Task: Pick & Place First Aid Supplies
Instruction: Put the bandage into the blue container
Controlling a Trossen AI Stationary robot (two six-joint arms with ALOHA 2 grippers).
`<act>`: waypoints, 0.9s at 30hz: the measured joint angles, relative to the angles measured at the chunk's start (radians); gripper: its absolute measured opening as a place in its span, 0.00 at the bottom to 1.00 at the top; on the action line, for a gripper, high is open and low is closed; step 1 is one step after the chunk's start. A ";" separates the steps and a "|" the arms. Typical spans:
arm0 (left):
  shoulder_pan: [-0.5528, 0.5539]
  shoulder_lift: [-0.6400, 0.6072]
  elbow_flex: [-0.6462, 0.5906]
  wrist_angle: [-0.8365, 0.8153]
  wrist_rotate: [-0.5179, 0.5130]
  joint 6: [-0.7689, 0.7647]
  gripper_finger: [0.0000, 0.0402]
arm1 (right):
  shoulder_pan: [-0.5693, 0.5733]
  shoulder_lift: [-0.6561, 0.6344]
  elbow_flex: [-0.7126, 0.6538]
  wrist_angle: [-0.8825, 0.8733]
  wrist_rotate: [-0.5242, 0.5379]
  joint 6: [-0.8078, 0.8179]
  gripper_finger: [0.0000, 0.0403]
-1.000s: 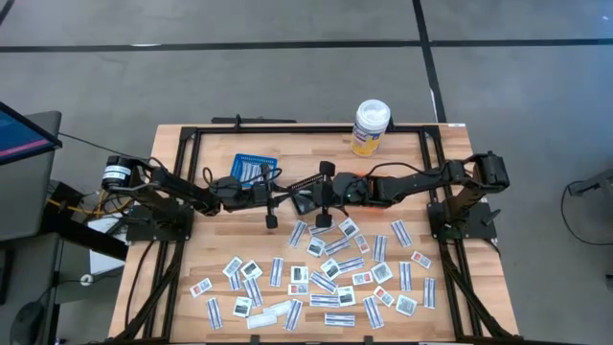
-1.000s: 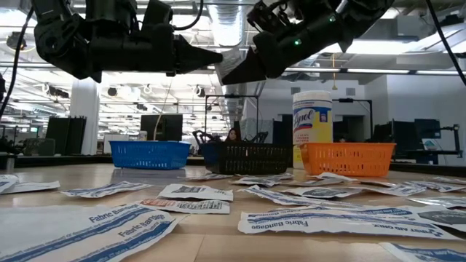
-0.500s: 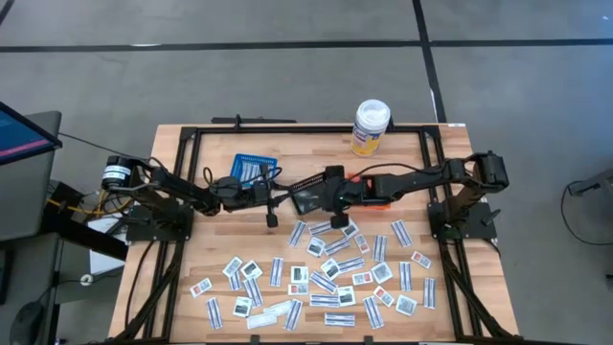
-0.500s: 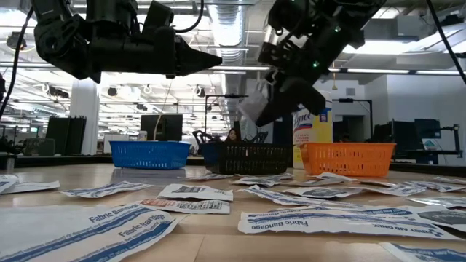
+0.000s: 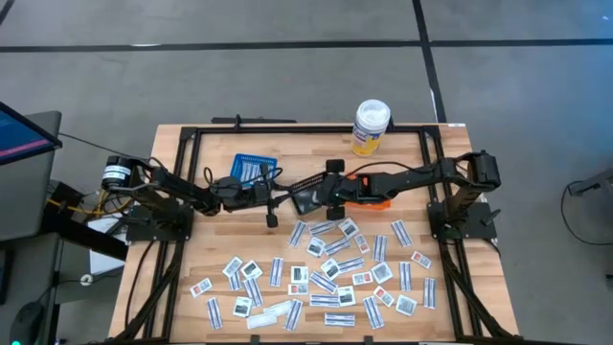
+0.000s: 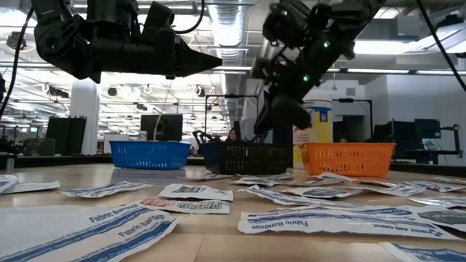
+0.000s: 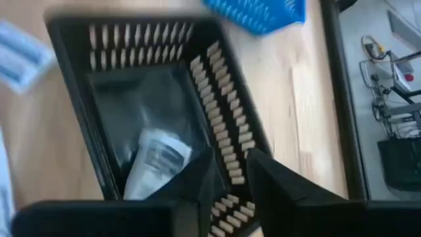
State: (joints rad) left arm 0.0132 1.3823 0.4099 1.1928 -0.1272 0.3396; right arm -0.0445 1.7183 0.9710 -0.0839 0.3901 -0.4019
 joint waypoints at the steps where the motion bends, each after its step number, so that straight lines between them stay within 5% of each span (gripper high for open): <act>1: 0.000 0.000 0.000 0.000 0.000 0.000 0.10 | 0.005 0.009 0.000 0.019 0.000 -0.008 0.25; 13: 0.000 0.000 0.000 -0.007 0.000 -0.013 0.10 | 0.109 0.008 0.074 0.053 0.018 -0.007 0.45; 27: 0.000 -0.001 0.001 -0.064 0.001 -0.055 0.23 | 0.126 -0.204 0.170 -0.434 0.059 0.295 0.41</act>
State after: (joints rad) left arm 0.0132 1.3811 0.4107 1.1284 -0.1261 0.2842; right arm 0.0812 1.5147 1.1408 -0.5180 0.4489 -0.1068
